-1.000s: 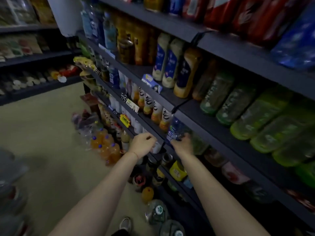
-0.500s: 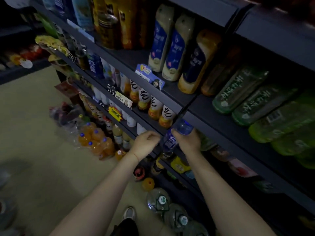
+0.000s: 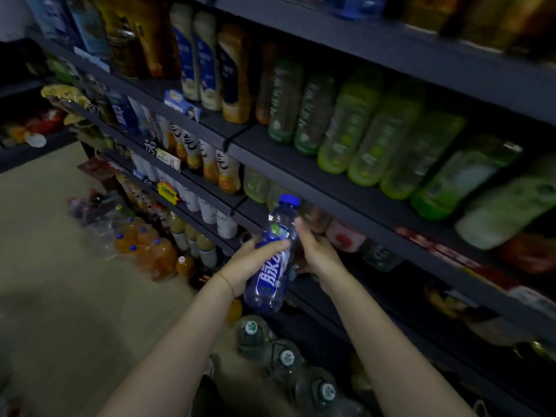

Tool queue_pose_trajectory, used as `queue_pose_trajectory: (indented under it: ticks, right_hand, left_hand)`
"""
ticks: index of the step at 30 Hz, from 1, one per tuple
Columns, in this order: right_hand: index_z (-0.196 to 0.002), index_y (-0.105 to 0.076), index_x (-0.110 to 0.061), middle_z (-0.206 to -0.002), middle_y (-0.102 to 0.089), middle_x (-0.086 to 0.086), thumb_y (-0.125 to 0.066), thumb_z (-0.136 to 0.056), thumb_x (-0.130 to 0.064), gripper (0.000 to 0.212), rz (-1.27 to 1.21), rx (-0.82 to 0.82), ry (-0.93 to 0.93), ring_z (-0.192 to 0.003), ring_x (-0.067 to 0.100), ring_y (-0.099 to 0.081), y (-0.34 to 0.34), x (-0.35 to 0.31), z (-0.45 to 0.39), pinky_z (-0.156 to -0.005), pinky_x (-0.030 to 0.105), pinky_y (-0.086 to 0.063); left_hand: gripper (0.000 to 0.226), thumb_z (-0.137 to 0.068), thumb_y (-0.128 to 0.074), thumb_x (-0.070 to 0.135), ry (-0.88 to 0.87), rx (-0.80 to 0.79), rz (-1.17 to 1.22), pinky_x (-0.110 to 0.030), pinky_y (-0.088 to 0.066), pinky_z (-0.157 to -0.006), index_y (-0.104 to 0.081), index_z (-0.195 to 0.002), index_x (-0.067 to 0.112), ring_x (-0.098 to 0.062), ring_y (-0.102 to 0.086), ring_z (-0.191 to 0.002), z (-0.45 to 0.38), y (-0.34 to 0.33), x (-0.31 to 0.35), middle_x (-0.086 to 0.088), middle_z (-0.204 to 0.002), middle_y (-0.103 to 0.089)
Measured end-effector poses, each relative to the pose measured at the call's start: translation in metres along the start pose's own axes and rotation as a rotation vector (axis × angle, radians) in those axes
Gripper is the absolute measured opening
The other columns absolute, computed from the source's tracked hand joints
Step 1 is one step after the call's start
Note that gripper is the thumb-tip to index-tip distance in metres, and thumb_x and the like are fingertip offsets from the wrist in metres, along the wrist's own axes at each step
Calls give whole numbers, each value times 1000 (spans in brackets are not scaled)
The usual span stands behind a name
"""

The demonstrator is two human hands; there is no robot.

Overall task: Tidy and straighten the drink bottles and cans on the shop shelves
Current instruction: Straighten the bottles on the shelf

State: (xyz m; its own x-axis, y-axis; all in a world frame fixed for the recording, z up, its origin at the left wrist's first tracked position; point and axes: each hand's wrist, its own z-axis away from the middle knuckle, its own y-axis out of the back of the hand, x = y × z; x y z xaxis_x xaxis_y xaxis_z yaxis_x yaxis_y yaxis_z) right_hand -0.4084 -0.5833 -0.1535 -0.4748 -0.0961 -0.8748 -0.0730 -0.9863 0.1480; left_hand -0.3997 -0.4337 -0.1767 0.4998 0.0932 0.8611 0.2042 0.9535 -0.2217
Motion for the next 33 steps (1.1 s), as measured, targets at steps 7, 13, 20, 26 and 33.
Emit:
queue_pose_trajectory:
  ticks: [7, 13, 20, 26, 33]
  right_hand:
    - [-98, -71, -24, -88, -75, -6, -66, -77, -69, 50, 64, -221, 70, -80, 12, -67, 160, 54, 95, -73, 30, -50]
    - [-125, -58, -29, -117, -72, -2, -82, -80, -33, 51, -35, -329, 316, -105, 15, -70, 222, 33, 163, -96, 40, -56]
    - [-120, -58, -11, -105, -72, 2, -80, -80, -3, 46, -78, -111, 512, -91, 8, -69, 268, 19, 230, -80, 23, -55]
    - [-131, -48, -13, -120, -67, 2, -89, -68, -5, 75, 96, 26, 487, -104, 10, -67, 309, 66, 273, -89, 25, -55]
    - [-118, -57, -21, -109, -68, -7, -94, -60, -8, 70, 125, 186, 563, -94, -1, -67, 412, 114, 330, -80, 18, -53]
  left_hand:
    - [48, -90, -63, 41, -9, 133, 275, -32, -58, -61, -64, -124, 8, -22, -72, -75, 81, -172, -45, -13, -98, -73]
    - [52, -74, -71, 24, -293, 84, 300, -39, -62, -74, -64, -122, 6, -28, -71, -86, 149, -266, -9, -22, -110, -70]
    - [49, -81, -71, 31, -382, -49, 208, -32, -59, -72, -66, -122, 7, -23, -72, -91, 178, -320, 4, -13, -103, -75]
    - [58, -99, -29, 61, -322, -39, 187, -37, -53, -85, -71, -112, 23, -17, -70, -101, 194, -355, -33, -2, -109, -75]
    - [54, -86, -48, 68, -243, -79, -4, -43, -46, -104, -73, -115, 30, -17, -64, -116, 217, -463, -89, 4, -118, -73]
